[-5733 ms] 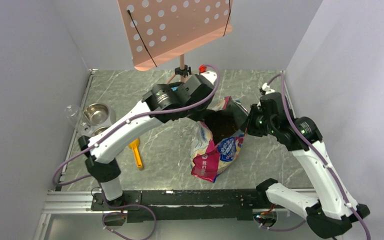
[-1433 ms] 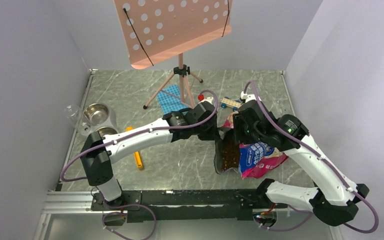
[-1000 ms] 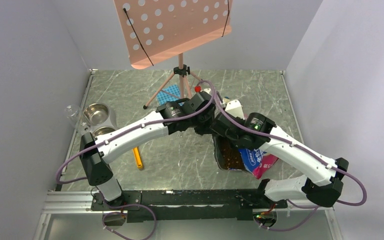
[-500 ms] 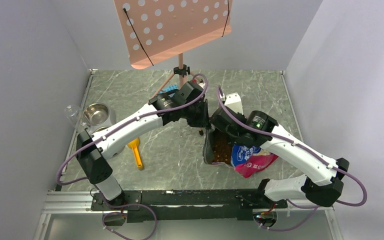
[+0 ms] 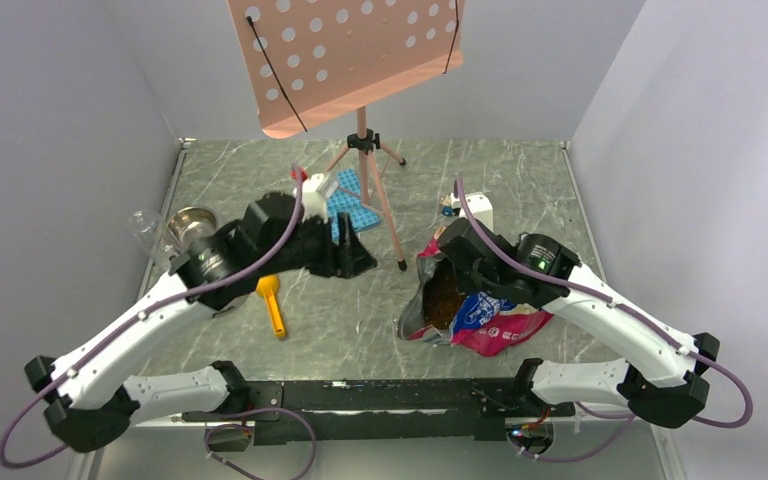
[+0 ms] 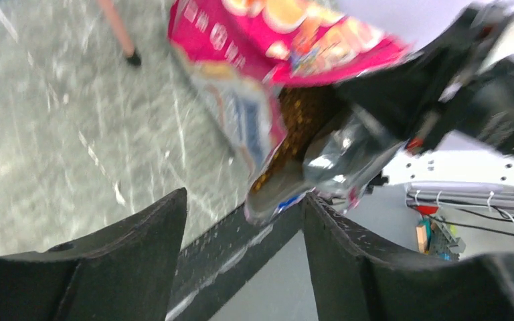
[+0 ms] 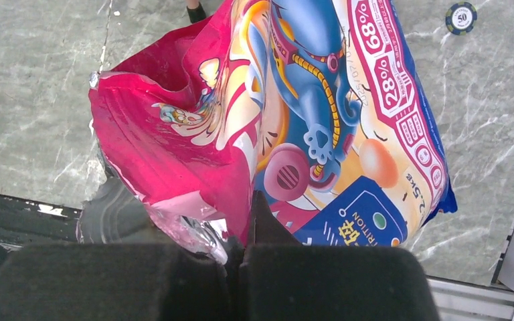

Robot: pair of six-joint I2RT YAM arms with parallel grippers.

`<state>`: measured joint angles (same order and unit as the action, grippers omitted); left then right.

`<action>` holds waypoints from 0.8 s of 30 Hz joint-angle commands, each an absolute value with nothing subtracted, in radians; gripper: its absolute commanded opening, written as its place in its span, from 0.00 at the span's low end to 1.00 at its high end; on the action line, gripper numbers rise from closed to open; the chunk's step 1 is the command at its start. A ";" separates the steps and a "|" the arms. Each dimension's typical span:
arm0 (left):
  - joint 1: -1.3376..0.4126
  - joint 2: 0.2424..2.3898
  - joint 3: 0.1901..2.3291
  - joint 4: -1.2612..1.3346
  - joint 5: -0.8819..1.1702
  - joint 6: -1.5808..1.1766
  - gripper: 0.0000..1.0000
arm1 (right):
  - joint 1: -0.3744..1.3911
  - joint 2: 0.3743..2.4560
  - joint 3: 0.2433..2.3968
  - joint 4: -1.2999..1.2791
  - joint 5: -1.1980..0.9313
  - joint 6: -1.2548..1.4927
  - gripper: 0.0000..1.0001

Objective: Serve the pet food

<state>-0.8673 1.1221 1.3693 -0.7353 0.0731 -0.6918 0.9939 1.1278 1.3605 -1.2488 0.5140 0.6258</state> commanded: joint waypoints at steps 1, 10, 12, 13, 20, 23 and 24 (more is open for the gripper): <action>-0.884 1.013 1.092 -0.714 0.063 -0.854 0.64 | 0.999 1.051 1.395 -1.161 0.497 0.597 0.00; -1.061 1.141 0.835 -0.367 0.038 -1.267 0.41 | 0.998 0.962 1.326 -1.125 0.416 0.594 0.00; -1.100 1.308 0.872 -0.298 0.096 -1.287 0.40 | 0.999 0.962 1.328 -1.137 0.411 0.602 0.00; -1.112 1.376 0.866 -0.219 0.135 -1.308 0.40 | 0.999 0.964 1.329 -1.140 0.410 0.606 0.00; -1.079 1.762 1.011 0.236 0.309 -1.441 0.36 | 0.999 0.977 1.342 -1.158 0.427 0.635 0.00; -1.016 1.864 1.160 0.199 0.330 -1.399 0.35 | 0.997 0.983 1.325 -1.169 0.461 0.655 0.00; -0.992 1.894 1.214 0.175 0.346 -1.385 0.35 | 0.993 0.980 1.308 -1.166 0.471 0.654 0.00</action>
